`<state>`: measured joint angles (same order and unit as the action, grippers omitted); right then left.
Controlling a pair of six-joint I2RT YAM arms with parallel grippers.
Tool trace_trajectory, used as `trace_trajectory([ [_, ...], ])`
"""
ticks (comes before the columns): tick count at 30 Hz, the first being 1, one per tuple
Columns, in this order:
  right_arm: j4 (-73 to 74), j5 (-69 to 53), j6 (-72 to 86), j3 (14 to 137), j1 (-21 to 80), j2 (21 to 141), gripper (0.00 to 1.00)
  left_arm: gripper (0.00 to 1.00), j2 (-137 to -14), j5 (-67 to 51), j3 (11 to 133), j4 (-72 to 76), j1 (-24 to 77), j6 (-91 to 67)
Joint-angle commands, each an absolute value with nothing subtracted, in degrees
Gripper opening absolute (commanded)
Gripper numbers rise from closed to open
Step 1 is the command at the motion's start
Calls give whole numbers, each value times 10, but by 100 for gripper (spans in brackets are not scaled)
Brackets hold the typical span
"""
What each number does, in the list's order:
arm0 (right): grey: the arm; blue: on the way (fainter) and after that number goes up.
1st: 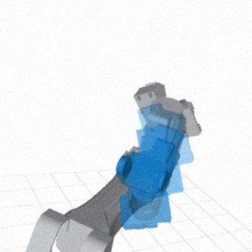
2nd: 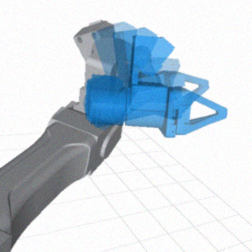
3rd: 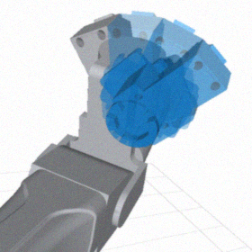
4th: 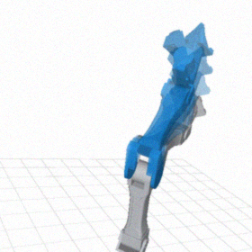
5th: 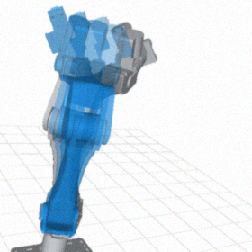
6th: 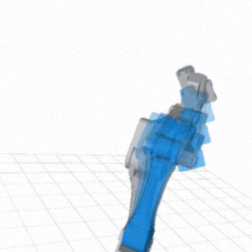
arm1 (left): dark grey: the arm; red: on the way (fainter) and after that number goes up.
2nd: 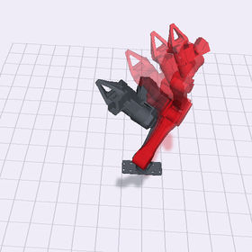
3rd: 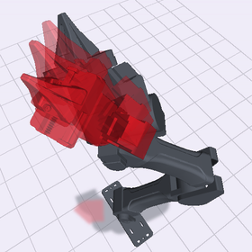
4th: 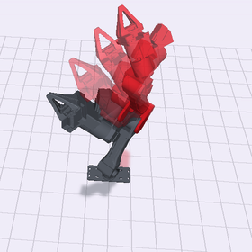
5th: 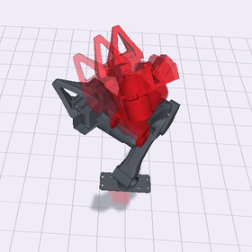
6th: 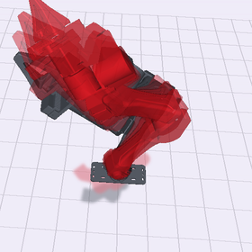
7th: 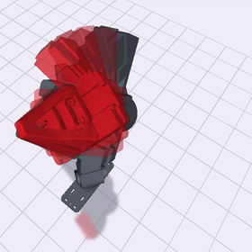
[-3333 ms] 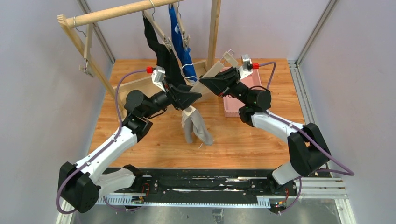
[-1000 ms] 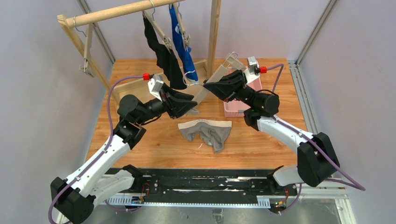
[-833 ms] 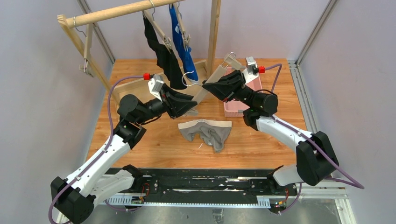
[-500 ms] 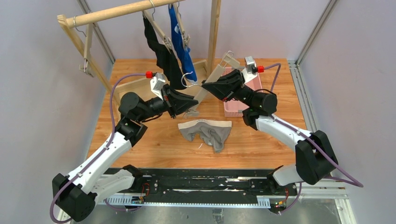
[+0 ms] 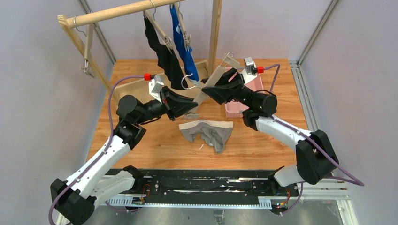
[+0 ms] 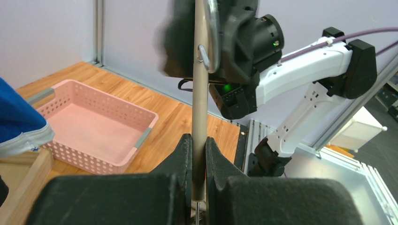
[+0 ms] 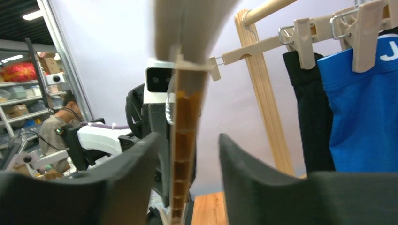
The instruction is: Remove the underwear clipped to the hanger
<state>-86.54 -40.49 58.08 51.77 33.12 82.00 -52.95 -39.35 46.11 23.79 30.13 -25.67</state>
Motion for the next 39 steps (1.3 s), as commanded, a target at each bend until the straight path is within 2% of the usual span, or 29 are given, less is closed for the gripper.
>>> trace_trajectory([
  [1, -884, -401, 569, 525, 338, 829, 62, 0, -504, -403, 461, 256, 307, -253],
  [2, -884, -401, 568, 522, 338, 828, 66, 0, -500, -403, 460, 255, 307, -253],
  [7, -881, -413, 555, 503, 337, 822, 68, 0, -470, -381, 474, 178, 307, -221],
  [11, -829, -432, 520, 472, 337, 803, 69, 0, -435, -318, 513, -21, 307, -149],
  [16, -624, -412, 373, 418, 338, 727, 70, 0, -381, -117, 592, -316, 307, -60],
  [19, -452, -360, 257, 403, 346, 663, 70, 0, -342, -38, 621, -418, 307, -51],
  [23, -233, -240, 121, 406, 379, 594, 72, 0, -309, 21, 643, -505, 307, -75],
  [27, -113, -150, 66, 400, 398, 573, 73, 0, -302, 54, 660, -563, 307, -102],
  [32, -22, -95, 39, 388, 425, 595, 74, 0, -295, 100, 675, -630, 307, -130],
  [39, 25, -30, 3, 398, 486, 679, 75, 0, -303, 217, 671, -656, 307, -122],
])
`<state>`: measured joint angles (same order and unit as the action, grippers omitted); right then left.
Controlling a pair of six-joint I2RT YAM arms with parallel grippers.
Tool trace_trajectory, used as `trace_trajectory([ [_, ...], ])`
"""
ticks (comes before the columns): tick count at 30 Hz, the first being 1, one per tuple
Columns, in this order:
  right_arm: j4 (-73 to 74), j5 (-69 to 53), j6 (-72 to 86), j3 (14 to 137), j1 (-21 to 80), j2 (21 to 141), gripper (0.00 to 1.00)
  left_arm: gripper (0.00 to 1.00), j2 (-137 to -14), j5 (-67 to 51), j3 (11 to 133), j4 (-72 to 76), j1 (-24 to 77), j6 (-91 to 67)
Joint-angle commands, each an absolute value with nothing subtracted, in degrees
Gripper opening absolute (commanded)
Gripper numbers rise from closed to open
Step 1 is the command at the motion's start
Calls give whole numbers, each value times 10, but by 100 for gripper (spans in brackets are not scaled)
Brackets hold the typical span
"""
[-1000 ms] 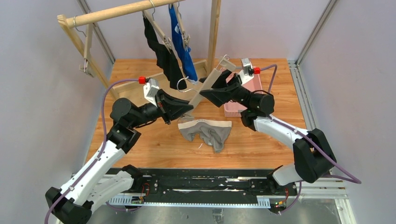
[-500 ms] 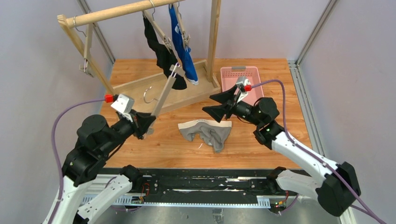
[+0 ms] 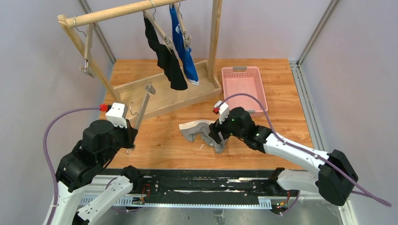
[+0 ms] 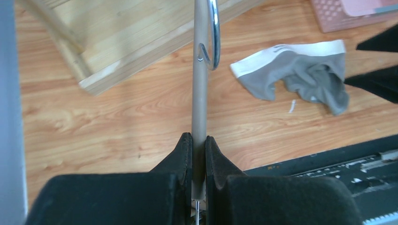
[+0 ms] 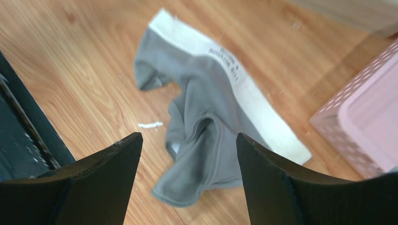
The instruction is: Remove the underwear clipped to the hanger
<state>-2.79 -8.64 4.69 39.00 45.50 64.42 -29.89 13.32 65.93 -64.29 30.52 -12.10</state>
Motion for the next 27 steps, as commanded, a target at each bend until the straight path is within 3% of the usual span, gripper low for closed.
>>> trace_trajectory([
  [1, 27, -22, -1, 402, 493, 692, 75, 0, -310, 218, 671, -654, 307, -120],
  [15, 59, -1, 7, 491, 513, 887, 77, 0, -405, 298, 681, -569, 307, -40],
  [20, 72, -14, 9, 514, 514, 938, 68, 0, -446, 298, 679, -520, 292, -10],
  [23, 75, -27, 11, 519, 513, 956, 50, 0, -476, 228, 696, -489, 225, 9],
  [26, 80, -38, 18, 526, 513, 973, 23, 0, -505, 176, 721, -468, 167, 27],
  [27, 81, -41, 21, 527, 513, 976, 10, 0, -519, 177, 737, -469, 165, 31],
])
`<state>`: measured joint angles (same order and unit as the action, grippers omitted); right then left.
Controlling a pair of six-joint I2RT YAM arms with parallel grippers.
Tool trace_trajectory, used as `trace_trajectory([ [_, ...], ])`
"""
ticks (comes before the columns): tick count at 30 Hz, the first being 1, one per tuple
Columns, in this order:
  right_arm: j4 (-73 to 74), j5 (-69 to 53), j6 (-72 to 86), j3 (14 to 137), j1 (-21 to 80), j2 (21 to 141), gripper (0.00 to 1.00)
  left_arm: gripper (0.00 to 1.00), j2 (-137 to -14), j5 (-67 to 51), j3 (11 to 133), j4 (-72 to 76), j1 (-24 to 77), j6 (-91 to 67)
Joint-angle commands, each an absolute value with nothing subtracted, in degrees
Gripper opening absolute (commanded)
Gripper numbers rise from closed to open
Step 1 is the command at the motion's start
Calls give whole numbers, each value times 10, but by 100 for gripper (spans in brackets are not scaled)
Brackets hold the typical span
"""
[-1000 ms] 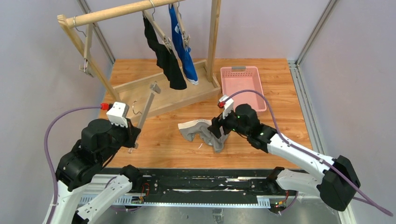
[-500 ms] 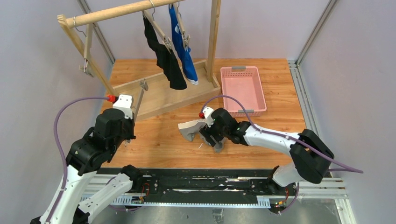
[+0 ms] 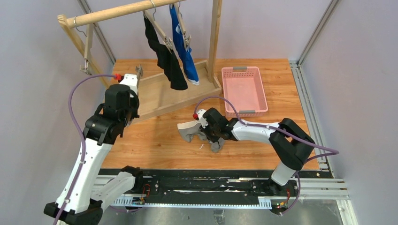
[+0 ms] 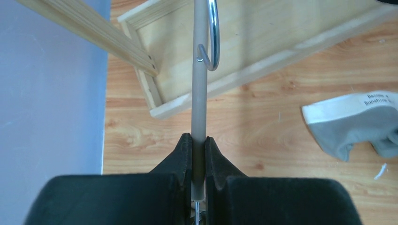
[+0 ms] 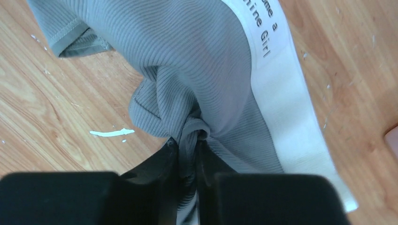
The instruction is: Remove the underwear clipped to the hanger
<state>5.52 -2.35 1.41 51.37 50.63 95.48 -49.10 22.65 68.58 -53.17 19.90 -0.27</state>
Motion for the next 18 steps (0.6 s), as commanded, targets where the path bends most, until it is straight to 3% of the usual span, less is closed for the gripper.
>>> trace_trajectory([
  [1, 82, -46, 23, 528, 513, 980, 2, 0, -528, 176, 752, -471, 165, 33],
  [10, 133, -22, 17, 569, 516, 917, 1, 0, -593, 173, 873, -467, 163, 60],
  [18, 204, 95, 0, 653, 514, 799, 1, 0, -651, 122, 941, -472, 107, 69],
])
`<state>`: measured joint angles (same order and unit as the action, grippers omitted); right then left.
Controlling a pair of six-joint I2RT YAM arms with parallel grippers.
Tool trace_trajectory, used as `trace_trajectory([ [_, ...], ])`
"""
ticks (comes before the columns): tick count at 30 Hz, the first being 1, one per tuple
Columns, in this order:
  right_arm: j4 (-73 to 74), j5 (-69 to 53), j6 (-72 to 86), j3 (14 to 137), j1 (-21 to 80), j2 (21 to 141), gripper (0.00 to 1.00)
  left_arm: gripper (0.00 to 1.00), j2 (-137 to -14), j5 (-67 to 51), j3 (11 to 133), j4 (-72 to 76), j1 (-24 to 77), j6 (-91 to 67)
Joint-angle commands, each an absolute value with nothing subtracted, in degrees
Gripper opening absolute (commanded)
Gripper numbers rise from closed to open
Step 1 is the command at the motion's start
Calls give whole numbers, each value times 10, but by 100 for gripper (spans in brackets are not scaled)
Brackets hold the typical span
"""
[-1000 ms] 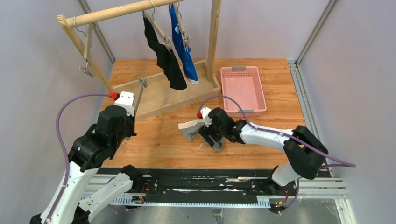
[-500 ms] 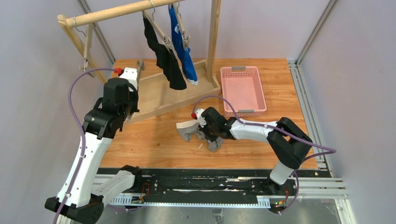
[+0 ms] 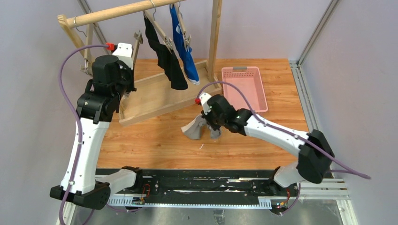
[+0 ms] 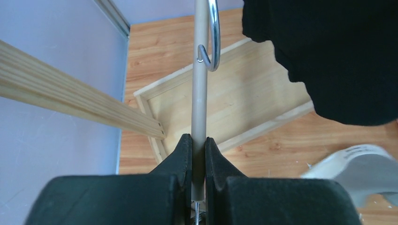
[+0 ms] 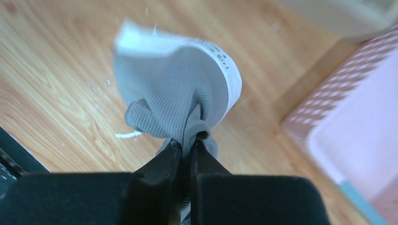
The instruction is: Remove the underwear clipped to the hanger
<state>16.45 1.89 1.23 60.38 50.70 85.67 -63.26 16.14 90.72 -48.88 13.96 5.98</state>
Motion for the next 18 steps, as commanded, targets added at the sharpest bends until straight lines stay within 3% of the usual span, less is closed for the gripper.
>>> trace_trajectory([
  [1, 205, 109, -3, 658, 514, 786, 1, 0, -656, 118, 948, -475, 101, 69],
  [8, 171, 204, -41, 707, 488, 725, 1, 0, -675, 94, 981, -471, 58, 57],
  [18, 124, 197, -61, 749, 323, 729, 1, 0, -694, 56, 1035, -464, 35, 42],
])
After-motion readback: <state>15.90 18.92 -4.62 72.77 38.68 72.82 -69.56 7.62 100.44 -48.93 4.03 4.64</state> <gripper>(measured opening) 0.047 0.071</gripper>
